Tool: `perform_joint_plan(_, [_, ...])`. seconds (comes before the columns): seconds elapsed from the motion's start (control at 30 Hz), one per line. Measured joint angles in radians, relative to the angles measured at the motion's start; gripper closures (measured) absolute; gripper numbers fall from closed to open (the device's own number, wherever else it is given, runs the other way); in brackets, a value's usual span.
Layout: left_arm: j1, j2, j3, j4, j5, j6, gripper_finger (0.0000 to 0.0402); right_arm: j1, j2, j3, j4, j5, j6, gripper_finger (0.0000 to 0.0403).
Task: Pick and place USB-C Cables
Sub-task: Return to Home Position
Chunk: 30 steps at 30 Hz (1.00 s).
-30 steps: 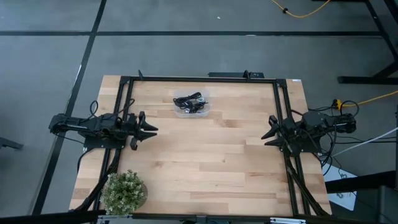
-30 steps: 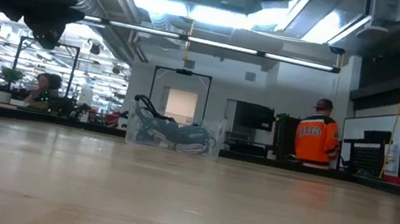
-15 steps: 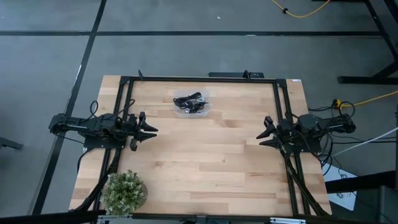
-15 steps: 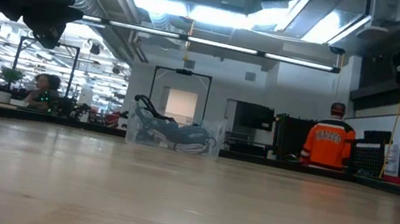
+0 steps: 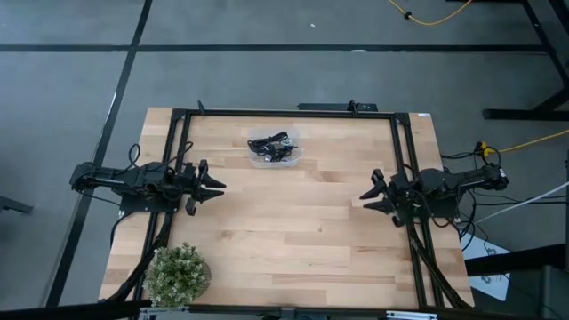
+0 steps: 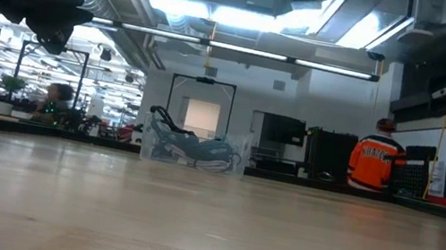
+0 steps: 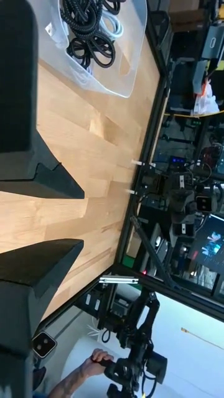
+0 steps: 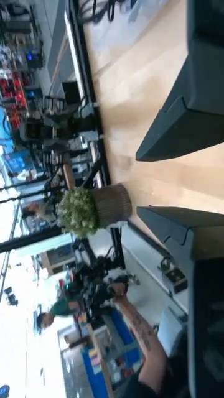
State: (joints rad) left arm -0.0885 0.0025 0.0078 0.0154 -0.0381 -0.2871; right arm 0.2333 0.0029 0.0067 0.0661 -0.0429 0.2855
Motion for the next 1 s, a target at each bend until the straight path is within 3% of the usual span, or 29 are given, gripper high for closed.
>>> perform_joint_plan(0.23, [0.0,0.0,0.0,0.0,0.004,-0.021,0.0294,0.0,0.003,0.0,-0.04,0.038,0.001,0.027])
perform_joint_plan(0.47, [0.0,0.0,0.0,0.0,0.003,-0.02,0.0294,0.0,0.003,0.0,-0.041,0.023,0.151,0.0269])
perform_joint_plan(1.0, [0.0,0.0,0.0,0.0,0.002,-0.018,0.0294,0.0,0.003,0.0,-0.042,0.024,0.155,0.0269])
